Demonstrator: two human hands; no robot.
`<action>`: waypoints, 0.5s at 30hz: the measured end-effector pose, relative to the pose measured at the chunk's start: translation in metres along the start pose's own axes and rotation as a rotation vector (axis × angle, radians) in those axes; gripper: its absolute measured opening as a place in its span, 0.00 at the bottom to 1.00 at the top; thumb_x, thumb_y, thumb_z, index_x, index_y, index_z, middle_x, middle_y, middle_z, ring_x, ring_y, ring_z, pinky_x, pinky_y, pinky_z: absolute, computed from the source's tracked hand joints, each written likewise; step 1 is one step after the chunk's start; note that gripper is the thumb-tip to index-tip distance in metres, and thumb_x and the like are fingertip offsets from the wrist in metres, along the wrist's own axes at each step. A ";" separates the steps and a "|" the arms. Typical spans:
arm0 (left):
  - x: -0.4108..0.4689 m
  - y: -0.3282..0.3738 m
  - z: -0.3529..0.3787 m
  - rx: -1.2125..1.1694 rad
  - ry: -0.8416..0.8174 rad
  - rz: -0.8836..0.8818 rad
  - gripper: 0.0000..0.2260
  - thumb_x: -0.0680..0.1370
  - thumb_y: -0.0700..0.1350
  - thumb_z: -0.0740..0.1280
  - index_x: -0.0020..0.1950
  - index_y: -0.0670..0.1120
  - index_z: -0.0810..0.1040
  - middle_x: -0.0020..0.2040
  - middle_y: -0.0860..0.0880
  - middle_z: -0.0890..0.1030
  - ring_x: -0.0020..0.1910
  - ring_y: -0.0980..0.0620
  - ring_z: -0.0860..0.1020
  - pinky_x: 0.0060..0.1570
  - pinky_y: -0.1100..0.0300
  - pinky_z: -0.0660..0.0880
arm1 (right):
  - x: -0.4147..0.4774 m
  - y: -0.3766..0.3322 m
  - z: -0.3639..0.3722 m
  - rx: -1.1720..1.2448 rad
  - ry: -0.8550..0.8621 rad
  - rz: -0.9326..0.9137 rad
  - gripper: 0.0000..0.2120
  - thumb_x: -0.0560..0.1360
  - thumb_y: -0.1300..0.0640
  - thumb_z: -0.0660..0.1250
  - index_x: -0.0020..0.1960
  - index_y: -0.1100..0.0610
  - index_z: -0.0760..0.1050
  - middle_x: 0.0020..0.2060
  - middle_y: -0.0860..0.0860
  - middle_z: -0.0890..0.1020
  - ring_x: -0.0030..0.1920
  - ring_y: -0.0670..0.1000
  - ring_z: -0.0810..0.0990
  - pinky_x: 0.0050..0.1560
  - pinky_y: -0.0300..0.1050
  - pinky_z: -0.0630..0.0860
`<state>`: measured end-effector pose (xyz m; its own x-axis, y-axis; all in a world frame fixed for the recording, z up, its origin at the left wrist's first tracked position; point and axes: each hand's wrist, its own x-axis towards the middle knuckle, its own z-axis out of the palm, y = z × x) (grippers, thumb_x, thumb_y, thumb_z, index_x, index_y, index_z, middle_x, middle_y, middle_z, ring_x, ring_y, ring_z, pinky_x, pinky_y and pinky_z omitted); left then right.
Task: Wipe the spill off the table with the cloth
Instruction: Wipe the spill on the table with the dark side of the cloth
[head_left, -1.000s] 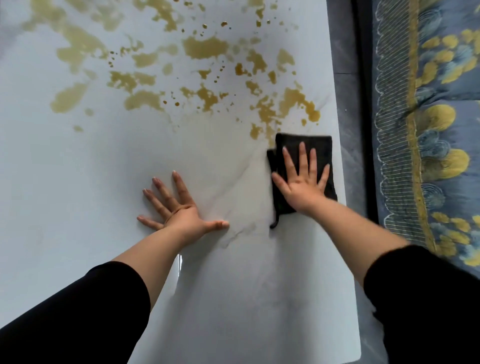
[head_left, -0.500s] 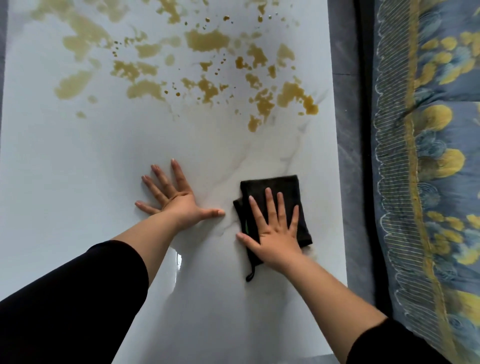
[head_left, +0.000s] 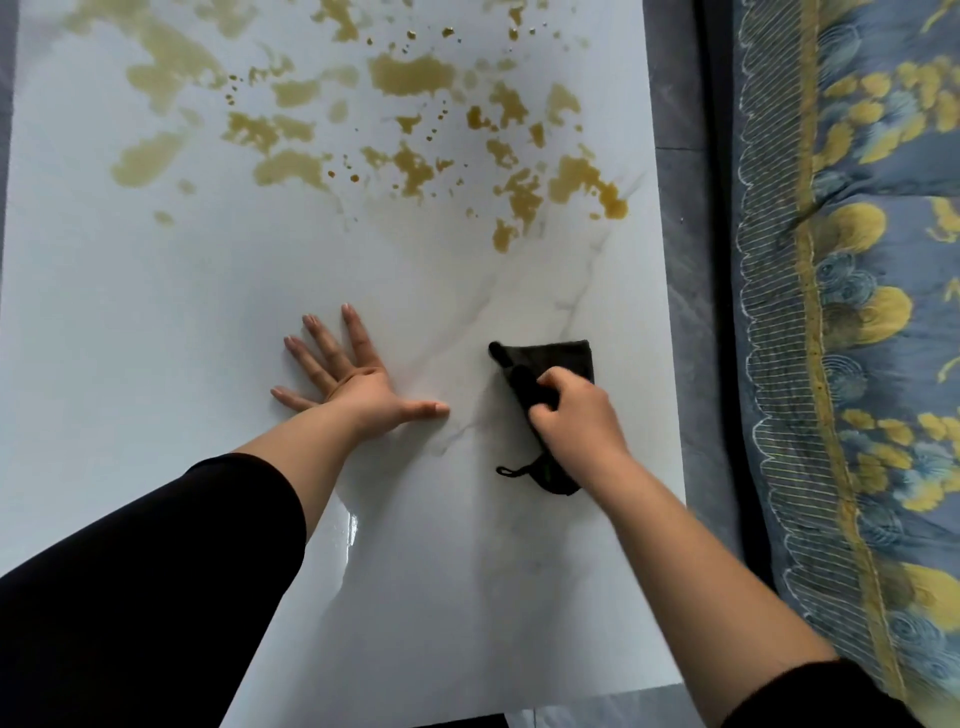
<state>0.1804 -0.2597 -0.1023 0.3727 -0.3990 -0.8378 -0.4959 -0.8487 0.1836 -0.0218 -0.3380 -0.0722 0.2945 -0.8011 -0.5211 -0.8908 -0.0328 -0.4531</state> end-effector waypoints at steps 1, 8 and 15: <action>0.000 0.000 0.000 0.000 -0.003 0.002 0.72 0.53 0.76 0.73 0.67 0.55 0.16 0.68 0.43 0.17 0.68 0.37 0.20 0.62 0.24 0.35 | -0.001 0.000 -0.014 0.156 0.002 0.009 0.04 0.71 0.62 0.65 0.46 0.58 0.75 0.41 0.52 0.79 0.42 0.54 0.77 0.39 0.43 0.69; 0.001 -0.001 0.000 0.003 0.002 -0.014 0.71 0.52 0.76 0.72 0.62 0.56 0.13 0.67 0.44 0.16 0.68 0.37 0.20 0.62 0.24 0.35 | -0.003 0.018 -0.068 0.828 -0.142 0.064 0.13 0.70 0.68 0.62 0.46 0.53 0.80 0.43 0.53 0.84 0.44 0.50 0.82 0.41 0.43 0.79; 0.000 -0.001 0.000 -0.002 -0.005 0.000 0.71 0.53 0.75 0.73 0.66 0.55 0.16 0.68 0.43 0.17 0.68 0.37 0.20 0.62 0.24 0.36 | -0.001 0.031 -0.020 -0.049 0.239 -0.166 0.24 0.74 0.58 0.60 0.70 0.54 0.69 0.68 0.53 0.72 0.69 0.56 0.68 0.70 0.57 0.63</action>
<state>0.1812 -0.2594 -0.1024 0.3693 -0.3972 -0.8402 -0.4946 -0.8494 0.1841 -0.0567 -0.3498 -0.0716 0.3529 -0.9002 -0.2552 -0.8545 -0.1990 -0.4798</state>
